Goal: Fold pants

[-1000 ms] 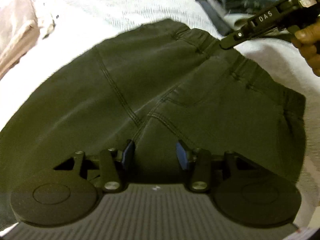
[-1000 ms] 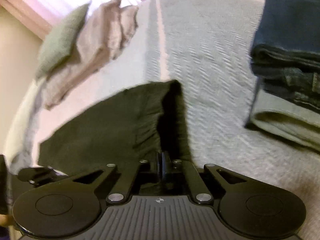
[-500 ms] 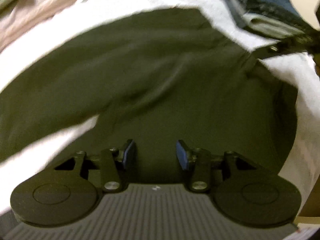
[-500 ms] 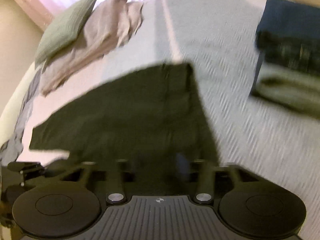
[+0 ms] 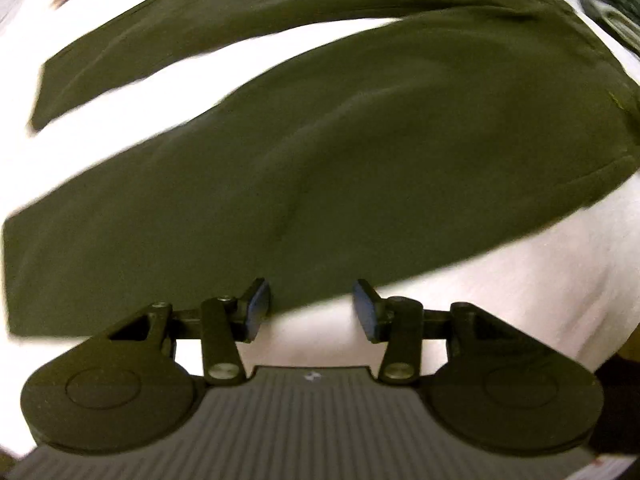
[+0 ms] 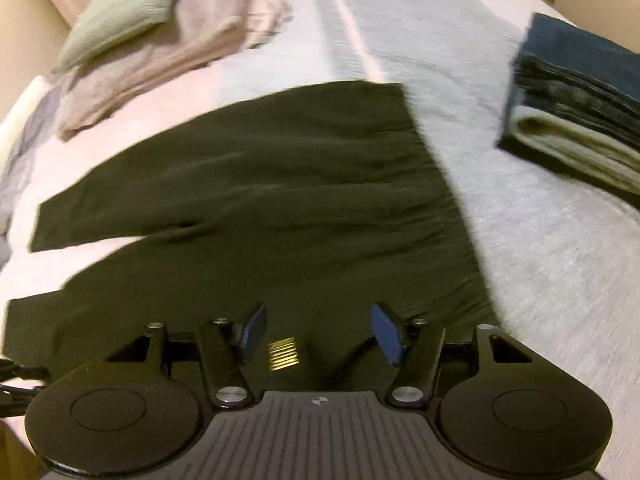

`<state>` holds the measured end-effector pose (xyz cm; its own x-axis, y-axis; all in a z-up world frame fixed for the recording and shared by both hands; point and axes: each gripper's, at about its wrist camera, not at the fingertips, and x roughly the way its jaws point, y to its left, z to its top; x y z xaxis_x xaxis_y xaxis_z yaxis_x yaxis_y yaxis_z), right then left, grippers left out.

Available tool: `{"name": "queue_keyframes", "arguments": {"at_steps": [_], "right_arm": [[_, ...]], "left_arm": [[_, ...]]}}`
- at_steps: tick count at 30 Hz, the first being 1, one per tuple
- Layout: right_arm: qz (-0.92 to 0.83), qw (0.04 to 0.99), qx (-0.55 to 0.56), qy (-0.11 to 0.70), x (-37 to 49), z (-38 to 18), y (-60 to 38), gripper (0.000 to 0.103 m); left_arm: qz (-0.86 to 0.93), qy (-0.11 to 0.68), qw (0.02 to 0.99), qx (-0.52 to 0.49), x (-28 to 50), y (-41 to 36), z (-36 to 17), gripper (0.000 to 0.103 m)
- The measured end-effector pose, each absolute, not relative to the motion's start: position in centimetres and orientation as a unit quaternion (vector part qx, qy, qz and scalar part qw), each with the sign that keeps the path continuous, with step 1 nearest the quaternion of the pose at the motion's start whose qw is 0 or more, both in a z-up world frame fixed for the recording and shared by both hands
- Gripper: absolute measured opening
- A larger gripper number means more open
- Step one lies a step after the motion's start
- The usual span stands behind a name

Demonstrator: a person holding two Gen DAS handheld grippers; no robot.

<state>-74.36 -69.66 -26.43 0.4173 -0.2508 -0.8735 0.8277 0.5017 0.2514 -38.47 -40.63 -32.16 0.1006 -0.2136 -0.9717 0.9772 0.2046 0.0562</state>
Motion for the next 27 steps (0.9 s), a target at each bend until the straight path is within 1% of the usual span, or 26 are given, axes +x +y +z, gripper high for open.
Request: {"name": "queue_keyframes", "arguments": {"at_steps": [6,9,10,11,12,14,15,18,20,21,23,27], "right_arm": [[-0.326,0.761,0.374,0.417,-67.6,-26.2,-61.4,0.056],[-0.324,0.754,0.377,0.43,-64.1,-26.1,-57.8,0.057],[-0.325,0.751,0.376,0.434,-63.3,-26.0,-57.0,0.057],[-0.327,0.749,0.375,0.438,-62.4,-25.7,-56.3,0.06],[-0.328,0.748,0.375,0.439,-61.7,-25.3,-55.7,0.068],[-0.332,0.748,0.368,0.442,-60.6,-24.3,-55.2,0.078],[-0.333,0.749,0.362,0.444,-60.3,-23.8,-54.8,0.08],[-0.335,0.75,0.327,0.467,-59.6,-22.5,-54.1,0.083],[-0.342,0.744,0.307,0.485,-60.1,-21.8,-54.1,0.083],[-0.344,0.741,0.302,0.491,-60.2,-21.7,-54.3,0.084],[-0.343,0.738,0.305,0.495,-60.5,-21.2,-54.3,0.084],[-0.34,0.737,0.306,0.497,-61.3,-20.2,-54.8,0.084]], "left_arm": [[-0.462,0.464,0.656,0.375,-31.7,-33.7,-28.9,0.042],[-0.459,0.468,0.667,0.354,-29.1,-31.7,-27.1,0.044],[-0.459,0.468,0.669,0.35,-28.5,-31.3,-26.4,0.046],[-0.461,0.469,0.67,0.345,-28.0,-31.0,-25.6,0.05],[-0.462,0.471,0.67,0.34,-27.7,-30.8,-25.2,0.052],[-0.47,0.476,0.669,0.325,-27.6,-30.7,-24.0,0.059],[-0.471,0.477,0.671,0.317,-27.8,-30.8,-23.4,0.061],[-0.477,0.484,0.671,0.296,-28.7,-31.2,-22.1,0.071],[-0.479,0.487,0.673,0.284,-29.3,-31.4,-21.2,0.082],[-0.48,0.487,0.674,0.279,-29.5,-31.6,-21.0,0.085],[-0.481,0.481,0.682,0.269,-30.4,-32.1,-20.4,0.093],[-0.476,0.466,0.69,0.284,-32.3,-33.4,-19.5,0.096]]}}
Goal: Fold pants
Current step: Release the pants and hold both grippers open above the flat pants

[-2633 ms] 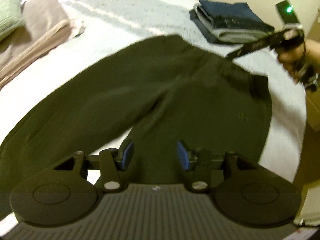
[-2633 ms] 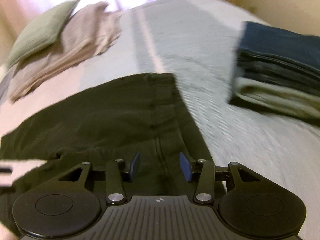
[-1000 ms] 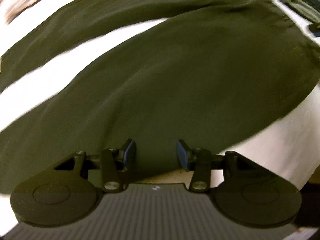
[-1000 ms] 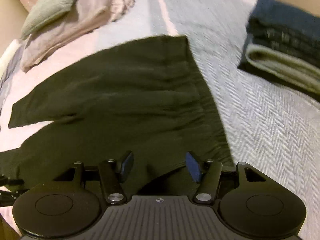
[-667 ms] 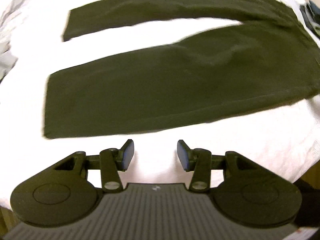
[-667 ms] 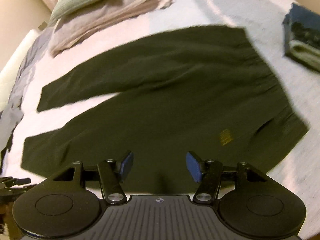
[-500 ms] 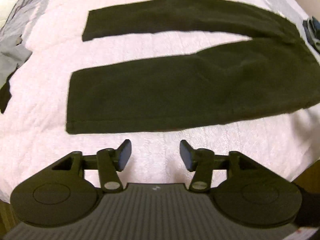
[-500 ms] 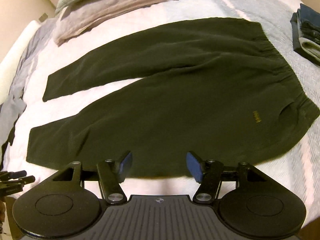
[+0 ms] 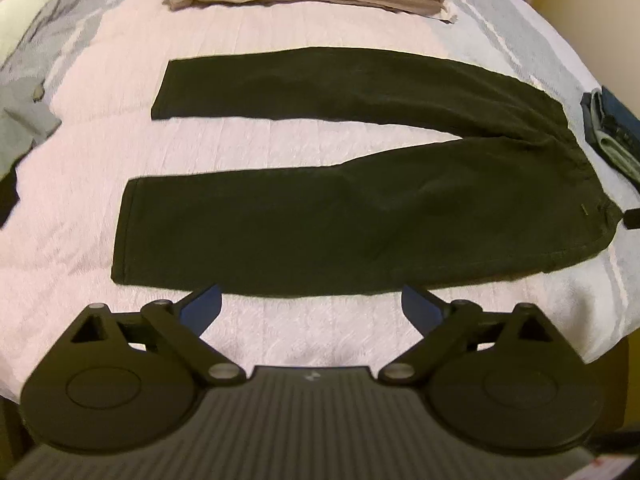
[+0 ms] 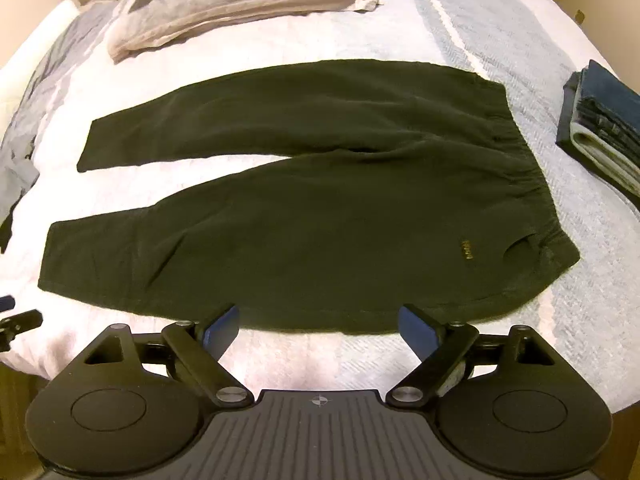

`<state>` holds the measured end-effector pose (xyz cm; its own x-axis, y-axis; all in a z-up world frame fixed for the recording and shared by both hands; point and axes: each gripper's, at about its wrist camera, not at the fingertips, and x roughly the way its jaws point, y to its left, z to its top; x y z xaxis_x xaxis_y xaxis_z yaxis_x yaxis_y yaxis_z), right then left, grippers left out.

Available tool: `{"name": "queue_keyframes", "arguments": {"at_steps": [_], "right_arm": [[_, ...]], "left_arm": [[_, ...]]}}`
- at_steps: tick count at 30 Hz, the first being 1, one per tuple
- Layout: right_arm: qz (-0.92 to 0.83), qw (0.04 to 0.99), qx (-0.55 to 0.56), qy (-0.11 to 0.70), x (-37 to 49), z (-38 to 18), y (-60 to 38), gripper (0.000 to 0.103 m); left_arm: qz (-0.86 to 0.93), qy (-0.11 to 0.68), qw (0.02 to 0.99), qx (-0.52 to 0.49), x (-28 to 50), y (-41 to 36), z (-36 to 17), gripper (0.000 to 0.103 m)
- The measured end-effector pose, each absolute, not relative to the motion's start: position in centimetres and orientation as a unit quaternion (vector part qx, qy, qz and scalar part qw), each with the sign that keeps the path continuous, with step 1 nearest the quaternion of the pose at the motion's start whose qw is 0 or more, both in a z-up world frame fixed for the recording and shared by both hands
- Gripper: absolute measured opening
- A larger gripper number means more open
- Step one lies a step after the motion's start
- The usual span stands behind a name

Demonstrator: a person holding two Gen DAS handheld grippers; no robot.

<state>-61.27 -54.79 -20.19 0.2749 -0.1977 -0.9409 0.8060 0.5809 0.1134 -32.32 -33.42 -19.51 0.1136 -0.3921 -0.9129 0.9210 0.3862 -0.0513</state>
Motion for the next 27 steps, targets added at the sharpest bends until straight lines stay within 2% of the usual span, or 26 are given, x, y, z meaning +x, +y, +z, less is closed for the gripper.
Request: {"name": "queue_keyframes", "arguments": {"at_steps": [10,27], "right_arm": [[-0.357,0.737,0.296,0.492,-64.0,-18.3,-55.9,0.084],[-0.349,0.736,0.299,0.497,-64.8,-18.7,-56.3,0.084]], "left_arm": [[-0.483,0.439,0.699,0.292,-34.3,-35.8,-17.2,0.101],[-0.471,0.435,0.701,0.312,-35.6,-36.3,-16.9,0.102]]}}
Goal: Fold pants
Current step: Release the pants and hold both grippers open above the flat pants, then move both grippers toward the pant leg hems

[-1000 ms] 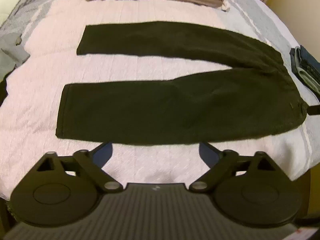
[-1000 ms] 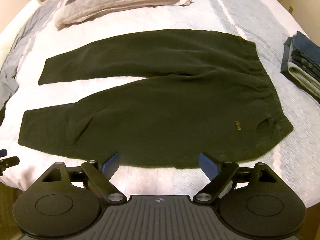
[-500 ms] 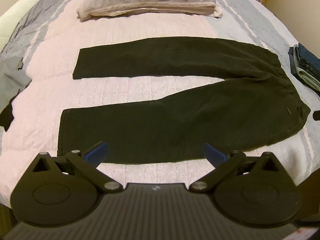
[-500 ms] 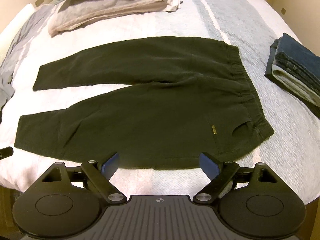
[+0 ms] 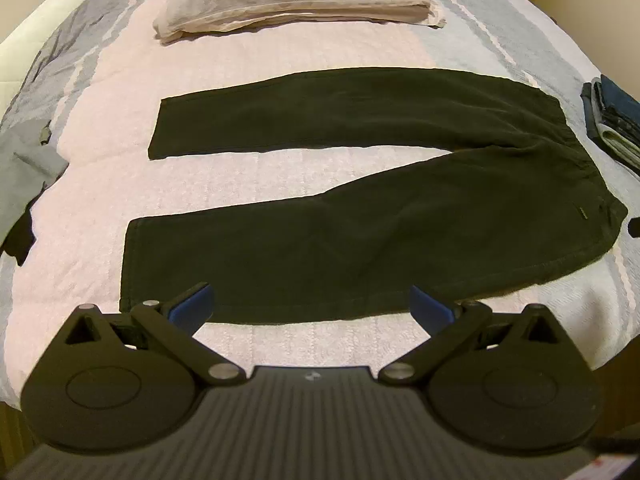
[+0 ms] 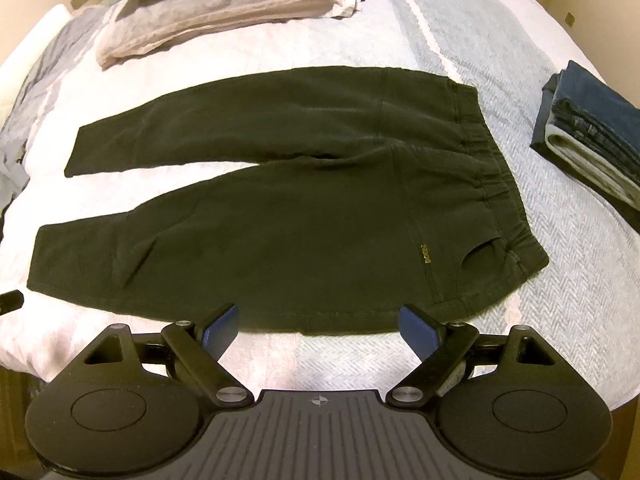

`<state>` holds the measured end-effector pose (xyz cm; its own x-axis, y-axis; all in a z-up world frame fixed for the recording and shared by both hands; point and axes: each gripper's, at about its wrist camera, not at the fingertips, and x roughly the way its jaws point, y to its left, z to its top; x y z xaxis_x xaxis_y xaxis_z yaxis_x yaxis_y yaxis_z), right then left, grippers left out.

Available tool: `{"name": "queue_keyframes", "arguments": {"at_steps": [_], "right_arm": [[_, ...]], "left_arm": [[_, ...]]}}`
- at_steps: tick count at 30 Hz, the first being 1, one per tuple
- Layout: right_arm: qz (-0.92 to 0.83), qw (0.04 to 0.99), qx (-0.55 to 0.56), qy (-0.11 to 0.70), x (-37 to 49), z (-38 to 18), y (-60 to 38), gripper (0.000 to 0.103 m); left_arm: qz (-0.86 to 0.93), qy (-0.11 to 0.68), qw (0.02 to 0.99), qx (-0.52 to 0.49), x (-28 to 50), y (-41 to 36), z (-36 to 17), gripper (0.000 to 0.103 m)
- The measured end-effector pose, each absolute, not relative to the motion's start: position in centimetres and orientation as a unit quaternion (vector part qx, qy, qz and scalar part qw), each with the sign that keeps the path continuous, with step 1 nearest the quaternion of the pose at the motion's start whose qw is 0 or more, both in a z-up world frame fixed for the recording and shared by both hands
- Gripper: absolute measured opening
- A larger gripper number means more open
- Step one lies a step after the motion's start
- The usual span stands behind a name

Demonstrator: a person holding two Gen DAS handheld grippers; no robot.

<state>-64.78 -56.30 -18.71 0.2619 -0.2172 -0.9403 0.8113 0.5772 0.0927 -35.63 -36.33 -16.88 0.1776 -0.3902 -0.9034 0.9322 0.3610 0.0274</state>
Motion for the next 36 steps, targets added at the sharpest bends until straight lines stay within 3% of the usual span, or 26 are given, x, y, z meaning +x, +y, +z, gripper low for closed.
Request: {"name": "queue_keyframes", "arguments": {"at_steps": [21,27,36], "right_arm": [[-0.336,0.739,0.287,0.509,-67.9,-19.8,-57.1,0.084],[-0.305,0.774,0.194,0.519,-69.4,-20.2,-56.7,0.084],[-0.22,0.813,-0.002,0.54,-69.6,-23.7,-53.5,0.084]], "left_arm": [[-0.476,0.424,0.701,0.321,-38.3,-36.9,-17.1,0.102],[-0.501,0.353,0.702,0.362,-40.1,-35.5,-17.8,0.102],[-0.503,0.266,0.659,0.493,-38.9,-32.1,-24.0,0.097]]}}
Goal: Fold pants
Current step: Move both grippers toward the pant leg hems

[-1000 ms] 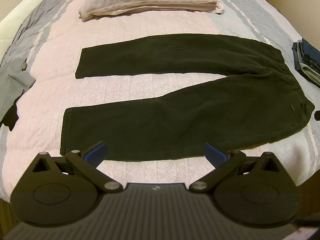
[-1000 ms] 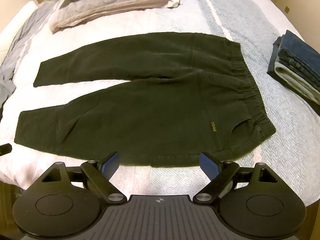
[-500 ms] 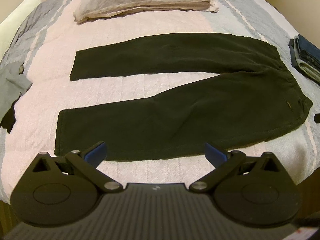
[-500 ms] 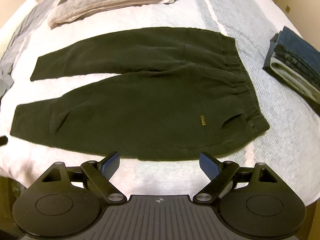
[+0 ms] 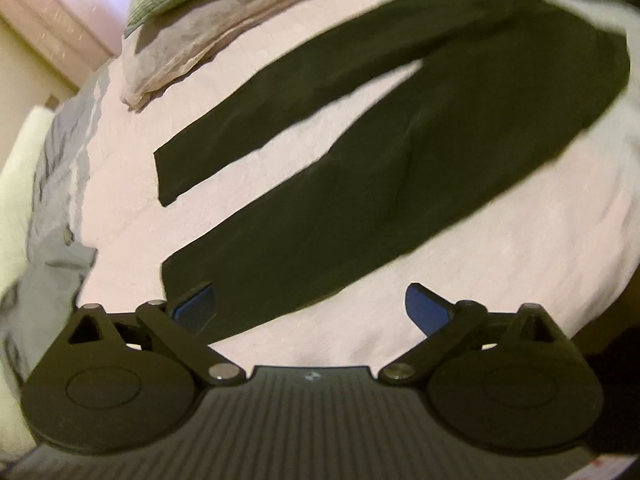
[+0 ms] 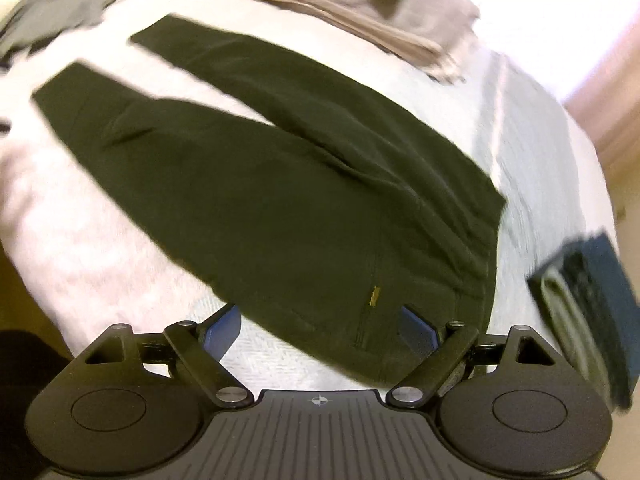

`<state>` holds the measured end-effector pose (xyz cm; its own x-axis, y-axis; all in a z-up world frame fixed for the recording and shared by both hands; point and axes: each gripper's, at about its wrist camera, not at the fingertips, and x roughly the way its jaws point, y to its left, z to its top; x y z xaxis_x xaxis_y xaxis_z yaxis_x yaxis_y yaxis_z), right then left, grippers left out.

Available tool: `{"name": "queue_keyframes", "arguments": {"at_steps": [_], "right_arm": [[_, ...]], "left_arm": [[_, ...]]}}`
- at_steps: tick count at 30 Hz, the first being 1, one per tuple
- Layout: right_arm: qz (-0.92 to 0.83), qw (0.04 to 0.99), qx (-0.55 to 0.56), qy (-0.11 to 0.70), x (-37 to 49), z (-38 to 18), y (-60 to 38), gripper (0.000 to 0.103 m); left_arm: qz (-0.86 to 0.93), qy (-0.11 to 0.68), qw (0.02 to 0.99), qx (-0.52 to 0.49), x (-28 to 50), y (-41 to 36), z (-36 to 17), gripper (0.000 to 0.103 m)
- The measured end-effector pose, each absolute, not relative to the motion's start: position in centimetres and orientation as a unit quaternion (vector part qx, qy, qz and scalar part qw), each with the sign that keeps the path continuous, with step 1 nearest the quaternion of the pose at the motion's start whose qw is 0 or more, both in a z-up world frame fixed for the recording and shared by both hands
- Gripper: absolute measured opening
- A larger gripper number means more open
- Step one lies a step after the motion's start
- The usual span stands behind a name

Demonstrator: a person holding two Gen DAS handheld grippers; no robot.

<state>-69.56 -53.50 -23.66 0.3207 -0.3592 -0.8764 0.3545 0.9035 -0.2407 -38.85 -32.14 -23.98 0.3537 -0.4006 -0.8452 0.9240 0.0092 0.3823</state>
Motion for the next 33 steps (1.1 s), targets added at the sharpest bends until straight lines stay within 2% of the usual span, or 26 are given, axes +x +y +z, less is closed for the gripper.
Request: {"name": "queue_keyframes", "arguments": {"at_steps": [2,3,6,8,14,20,28,33], "right_arm": [[-0.209,0.818,-0.04,0.535,-69.6,-24.8,-53.0,0.082],[-0.203,0.82,-0.056,0.533,-69.5,-25.4,-52.9,0.076],[-0.192,0.817,-0.103,0.533,-69.0,-28.0,-52.4,0.064],[-0.184,0.816,-0.114,0.535,-68.7,-29.7,-52.3,0.061],[-0.16,0.808,-0.133,0.551,-66.9,-32.8,-51.8,0.06],[-0.165,0.803,-0.114,0.561,-65.2,-32.6,-52.2,0.06],[-0.216,0.808,-0.087,0.541,-63.2,-28.3,-54.7,0.06],[-0.214,0.818,-0.056,0.531,-62.3,-26.1,-58.8,0.06]], "left_arm": [[-0.506,0.244,0.646,0.518,-37.6,-31.5,-26.1,0.092],[-0.506,0.234,0.638,0.53,-36.9,-31.3,-27.2,0.091],[-0.509,0.19,0.612,0.574,-34.4,-30.9,-30.8,0.079],[-0.508,0.17,0.596,0.598,-32.8,-30.9,-32.7,0.071],[-0.532,0.123,0.542,0.639,-30.0,-31.2,-35.4,0.068],[-0.558,0.145,0.542,0.611,-28.7,-32.6,-33.4,0.068],[-0.582,0.185,0.547,0.573,-27.4,-34.6,-28.9,0.068],[-0.596,0.214,0.555,0.539,-25.0,-39.3,-26.0,0.071]]}}
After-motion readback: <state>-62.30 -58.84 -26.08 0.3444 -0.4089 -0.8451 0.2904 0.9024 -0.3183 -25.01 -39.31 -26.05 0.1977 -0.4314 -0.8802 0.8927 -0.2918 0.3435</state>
